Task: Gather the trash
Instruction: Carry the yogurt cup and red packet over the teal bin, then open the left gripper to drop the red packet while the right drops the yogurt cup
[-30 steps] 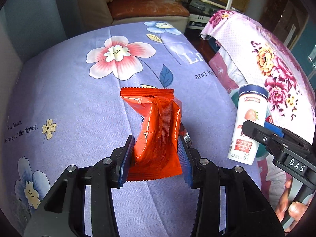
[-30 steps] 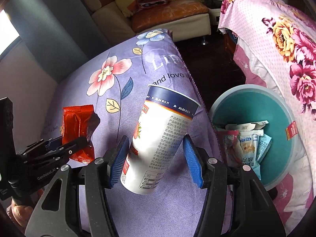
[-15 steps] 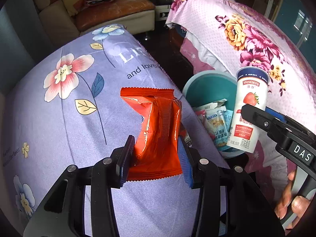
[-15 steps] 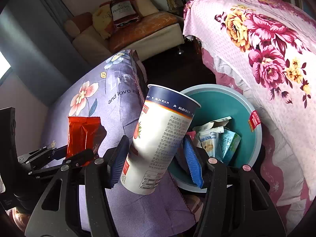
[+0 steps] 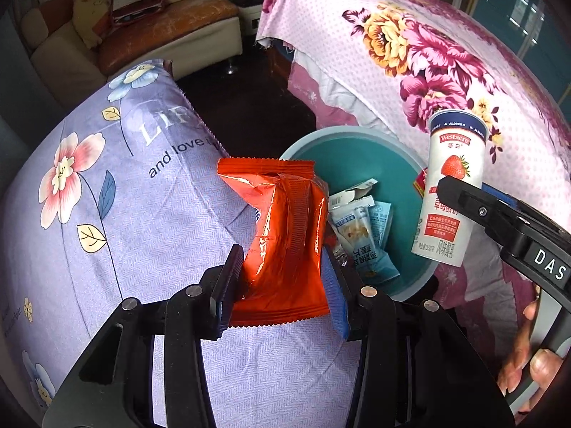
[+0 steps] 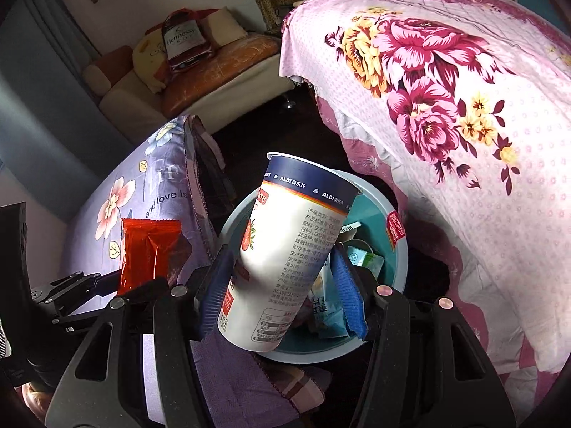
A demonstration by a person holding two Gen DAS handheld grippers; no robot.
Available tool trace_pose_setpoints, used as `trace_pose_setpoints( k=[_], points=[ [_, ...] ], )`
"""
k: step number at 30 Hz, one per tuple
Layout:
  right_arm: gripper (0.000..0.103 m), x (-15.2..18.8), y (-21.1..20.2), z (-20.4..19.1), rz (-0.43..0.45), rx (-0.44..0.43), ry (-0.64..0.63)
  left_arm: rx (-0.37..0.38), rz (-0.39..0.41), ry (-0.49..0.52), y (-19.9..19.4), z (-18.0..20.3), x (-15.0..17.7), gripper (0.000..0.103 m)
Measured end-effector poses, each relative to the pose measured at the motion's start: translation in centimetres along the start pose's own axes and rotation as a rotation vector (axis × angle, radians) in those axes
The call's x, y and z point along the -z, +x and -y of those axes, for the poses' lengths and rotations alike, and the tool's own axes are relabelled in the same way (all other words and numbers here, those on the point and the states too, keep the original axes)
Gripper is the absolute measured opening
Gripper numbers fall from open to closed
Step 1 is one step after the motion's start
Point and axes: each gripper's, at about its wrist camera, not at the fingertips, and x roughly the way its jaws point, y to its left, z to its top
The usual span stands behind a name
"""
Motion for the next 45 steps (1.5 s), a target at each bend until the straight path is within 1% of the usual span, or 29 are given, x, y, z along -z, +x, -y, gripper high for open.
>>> trace_pose_setpoints(
  k=[7, 15, 17, 19, 21, 23, 26, 29, 32, 37, 39, 40, 41, 43, 45],
  points=[
    [0.054, -0.5, 0.3, 2.0, -0.007, 0.032, 0.03, 0.019, -0.026, 0.028, 1.8, 1.4, -0.9, 0.045],
    [0.054, -0.8, 1.0, 2.5, -0.027, 0.056, 0.026, 0.05, -0.04, 0.054, 3.1, 3.0, -1.3, 0.049],
    [0.054, -0.8, 1.3, 2.5, -0.032, 0.061, 0.025, 0.055, -0.045, 0.055, 3.4, 3.0, -1.3, 0.052],
    [0.054, -0.8, 1.5, 2.7, -0.037, 0.065, 0.026, 0.049, -0.043, 0.055, 3.6, 3.0, -1.3, 0.059],
    [0.054, -0.8, 1.7, 2.8, -0.042, 0.069, 0.028, 0.033, -0.04, 0.052, 3.7, 2.8, -1.4, 0.067],
    [0.054, -0.8, 1.8, 2.9, -0.047, 0.073, 0.029, 0.013, -0.03, 0.048, 3.7, 2.6, -1.6, 0.079],
    [0.054, -1.0, 1.9, 2.8, -0.051, 0.08, 0.025, -0.004, -0.018, 0.041, 3.5, 2.3, -1.8, 0.087],
    [0.054, -1.1, 1.9, 2.8, -0.055, 0.084, 0.018, -0.024, -0.005, 0.038, 3.5, 2.1, -1.9, 0.091],
    [0.054, -1.2, 2.0, 2.8, -0.059, 0.091, 0.012, -0.04, -0.001, 0.031, 3.6, 1.7, -1.9, 0.092],
    [0.055, -1.2, 2.9, 2.6, -0.087, 0.101, 0.005, -0.022, -0.017, -0.01, 3.9, 0.4, -1.8, 0.092],
    [0.06, -1.1, 3.2, 2.3, -0.096, 0.099, -0.001, -0.016, -0.021, -0.025, 3.9, -0.1, -1.7, 0.092],
    [0.068, -1.1, 3.3, 2.1, -0.099, 0.099, 0.0, -0.013, -0.022, -0.032, 3.8, -0.2, -1.6, 0.092],
    [0.073, -1.1, 3.4, 2.0, -0.1, 0.101, -0.002, -0.012, -0.022, -0.039, 3.8, -0.4, -1.5, 0.092],
    [0.074, -1.0, 3.4, 1.7, -0.104, 0.103, -0.008, -0.015, -0.021, -0.052, 3.6, -0.8, -1.3, 0.093],
    [0.08, -1.0, 3.5, 1.4, -0.113, 0.105, -0.009, -0.026, -0.021, -0.061, 3.4, -1.2, -1.1, 0.094]
  ],
)
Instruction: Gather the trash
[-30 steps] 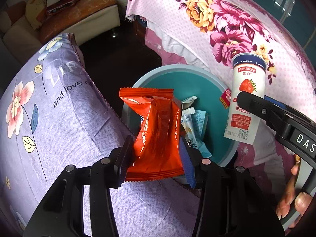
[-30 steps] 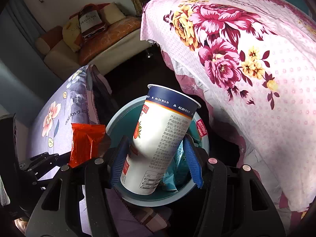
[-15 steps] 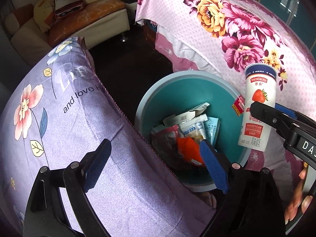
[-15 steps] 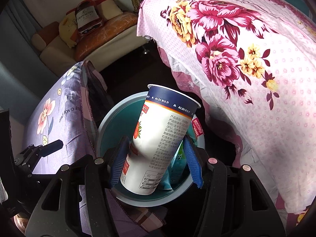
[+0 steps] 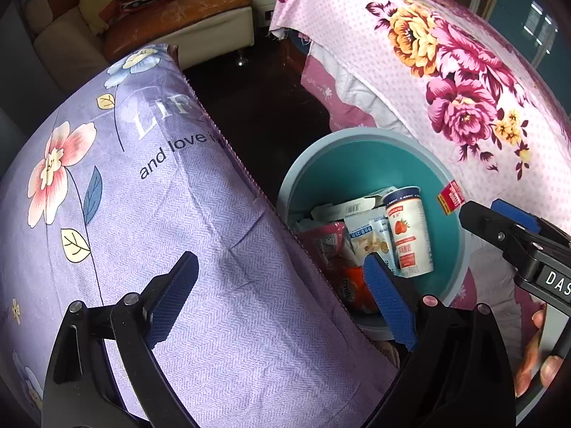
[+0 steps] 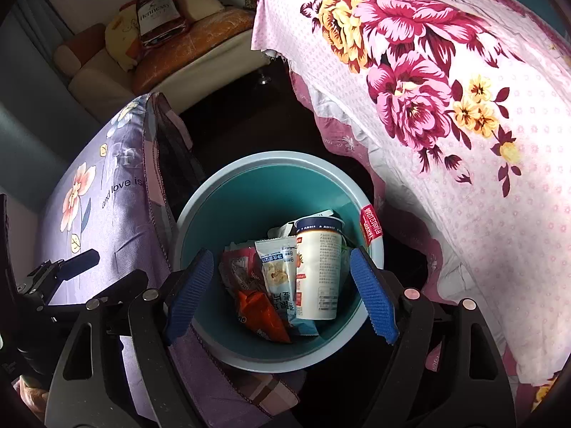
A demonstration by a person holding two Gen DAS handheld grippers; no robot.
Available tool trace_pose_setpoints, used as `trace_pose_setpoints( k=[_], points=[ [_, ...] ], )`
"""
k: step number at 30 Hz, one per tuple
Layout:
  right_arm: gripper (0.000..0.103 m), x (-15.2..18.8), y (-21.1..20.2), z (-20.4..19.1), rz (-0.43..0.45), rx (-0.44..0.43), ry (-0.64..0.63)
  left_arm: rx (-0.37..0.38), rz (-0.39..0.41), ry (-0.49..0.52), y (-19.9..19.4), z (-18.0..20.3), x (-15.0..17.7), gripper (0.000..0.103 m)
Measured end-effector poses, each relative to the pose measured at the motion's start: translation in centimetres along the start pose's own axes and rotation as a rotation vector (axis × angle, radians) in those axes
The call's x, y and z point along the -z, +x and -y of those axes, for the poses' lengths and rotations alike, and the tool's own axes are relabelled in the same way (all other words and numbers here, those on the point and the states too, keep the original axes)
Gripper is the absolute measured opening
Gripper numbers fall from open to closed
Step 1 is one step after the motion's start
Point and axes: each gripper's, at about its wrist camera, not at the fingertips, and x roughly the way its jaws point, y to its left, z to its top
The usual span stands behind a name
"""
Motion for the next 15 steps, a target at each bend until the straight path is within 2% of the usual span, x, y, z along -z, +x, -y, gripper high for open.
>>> trace_pose_setpoints(
  k=[11, 15],
  points=[
    [0.092, 1.4, -2.2, -2.5, 0.01, 0.057, -0.089, 0.02, 0.028, -0.07, -2.7, -2.4, 1.3, 0.095],
    [0.092, 1.9, -3.5, -3.7, 0.028, 0.07, -0.117, 0.019, 0.042, -0.089, -3.9, -3.4, 2.0, 0.095]
  ],
)
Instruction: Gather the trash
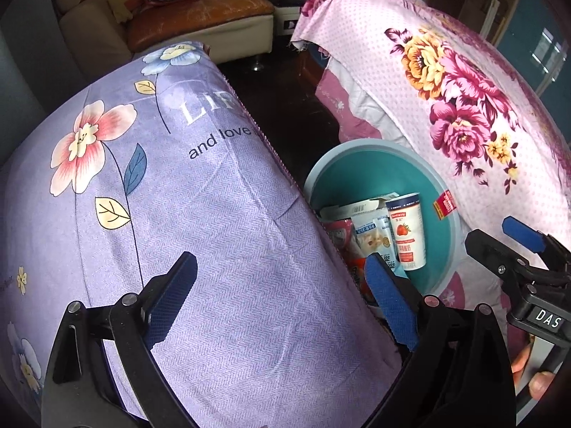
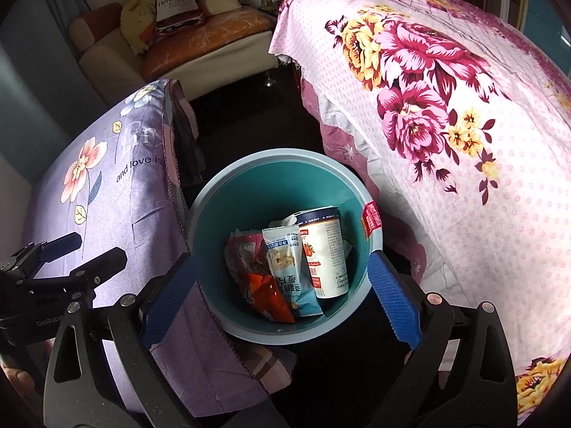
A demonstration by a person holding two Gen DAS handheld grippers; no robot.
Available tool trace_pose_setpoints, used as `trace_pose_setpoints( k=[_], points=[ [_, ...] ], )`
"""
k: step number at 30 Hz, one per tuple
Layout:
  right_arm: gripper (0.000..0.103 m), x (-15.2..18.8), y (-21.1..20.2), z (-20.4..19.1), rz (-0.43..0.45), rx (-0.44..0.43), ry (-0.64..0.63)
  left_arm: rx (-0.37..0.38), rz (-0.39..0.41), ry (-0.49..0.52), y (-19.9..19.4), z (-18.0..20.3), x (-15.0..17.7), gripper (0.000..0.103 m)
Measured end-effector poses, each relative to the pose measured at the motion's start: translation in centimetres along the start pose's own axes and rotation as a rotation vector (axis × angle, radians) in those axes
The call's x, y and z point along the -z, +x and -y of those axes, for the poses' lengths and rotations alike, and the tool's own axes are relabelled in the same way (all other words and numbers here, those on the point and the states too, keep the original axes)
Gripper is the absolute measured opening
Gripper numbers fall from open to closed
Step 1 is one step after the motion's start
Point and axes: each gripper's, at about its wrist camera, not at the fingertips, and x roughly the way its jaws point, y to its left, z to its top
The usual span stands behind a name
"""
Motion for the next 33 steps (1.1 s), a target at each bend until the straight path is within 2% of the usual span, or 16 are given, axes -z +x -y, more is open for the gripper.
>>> trace_pose_setpoints(
  k=[5, 17, 33],
  points=[
    [0.096, 0.4, -1.8, -1.7, 0.024, 0.017, -0.044, -0.001, 0.024, -0.016, -1.7, -1.2, 0.7, 0.099],
    [0.096, 1.9, -4.7, -5.8, 0.05, 0.044, -0.155, -0.004, 0.062, -0.074, -4.7, -4.6, 2.9, 0.099],
    [0.096, 2.7, -5.8, -7.5, 0.047, 0.058, -0.194, -0.037, 0.105, -0.099, -6.5, -6.1, 4.4, 0.099]
  ],
)
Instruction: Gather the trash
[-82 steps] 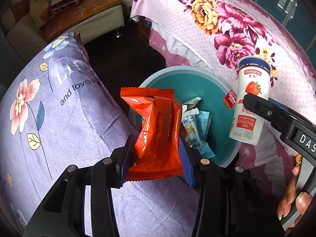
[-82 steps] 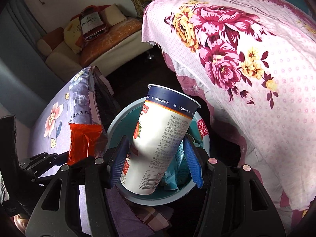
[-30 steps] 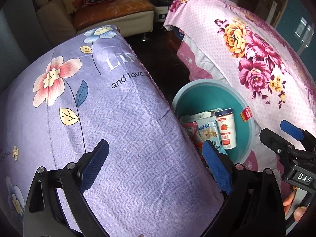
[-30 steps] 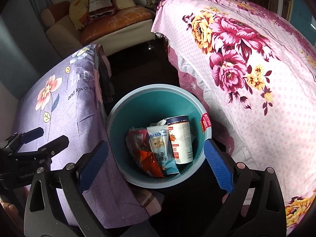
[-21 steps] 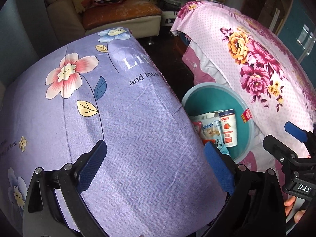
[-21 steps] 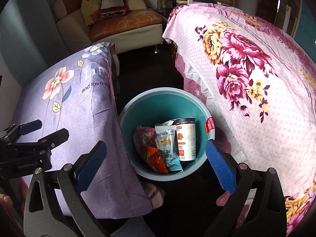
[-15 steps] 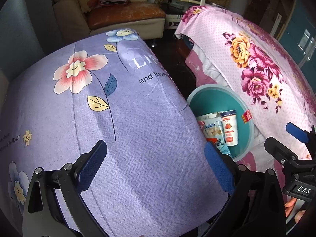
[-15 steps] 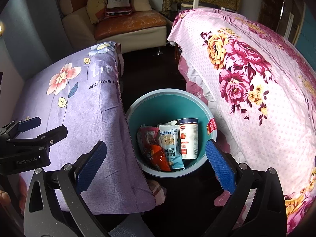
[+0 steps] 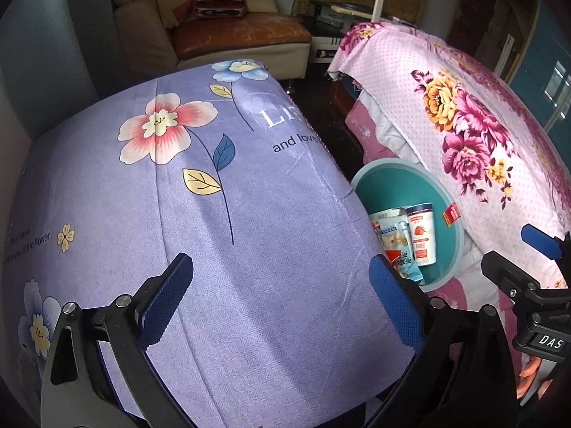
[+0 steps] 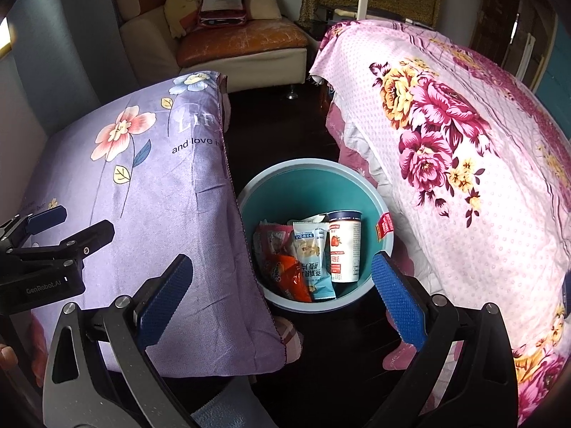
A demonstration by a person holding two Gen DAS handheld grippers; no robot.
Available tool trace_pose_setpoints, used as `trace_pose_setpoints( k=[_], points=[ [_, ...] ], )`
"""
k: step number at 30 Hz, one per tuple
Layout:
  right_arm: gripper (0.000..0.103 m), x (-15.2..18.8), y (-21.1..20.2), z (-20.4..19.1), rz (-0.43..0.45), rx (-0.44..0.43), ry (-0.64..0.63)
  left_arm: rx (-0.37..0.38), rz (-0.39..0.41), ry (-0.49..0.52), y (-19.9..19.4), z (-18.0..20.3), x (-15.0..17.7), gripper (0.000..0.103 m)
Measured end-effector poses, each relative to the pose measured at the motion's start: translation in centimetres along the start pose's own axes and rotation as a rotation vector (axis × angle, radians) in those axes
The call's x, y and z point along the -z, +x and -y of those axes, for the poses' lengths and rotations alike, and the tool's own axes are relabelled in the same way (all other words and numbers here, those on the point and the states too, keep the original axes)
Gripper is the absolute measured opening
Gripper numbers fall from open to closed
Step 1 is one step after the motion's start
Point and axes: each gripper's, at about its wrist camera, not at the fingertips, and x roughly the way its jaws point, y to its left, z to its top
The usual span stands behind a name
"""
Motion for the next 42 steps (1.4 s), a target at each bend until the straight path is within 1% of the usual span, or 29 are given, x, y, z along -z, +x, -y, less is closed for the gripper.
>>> trace_pose_setpoints(
  k=[6, 9, 21, 32, 42],
  points=[
    [0.096, 0.0, 0.3, -0.3, -0.004, -0.002, -0.008, 0.002, 0.021, -0.004, -0.2, -0.2, 0.0, 0.099],
    [0.096, 0.0, 0.6, -0.2, -0.009, 0.007, -0.01, -0.018, 0.035, 0.001, -0.2, 0.0, 0.1, 0.099],
    [0.096, -0.3, 1.8, -0.7, -0.026, 0.002, -0.013, -0.059, 0.073, 0.0, -0.4, -0.5, 0.3, 0.099],
    [0.096, 0.0, 3.1, -1.0, -0.053, 0.003, -0.014, -0.066, 0.051, -0.03, 0.7, -1.7, 0.8, 0.099],
    [0.096, 0.2, 3.9, -1.2, -0.064, -0.001, -0.015, -0.077, 0.045, -0.033, 1.3, -2.2, 1.3, 0.099]
  ],
)
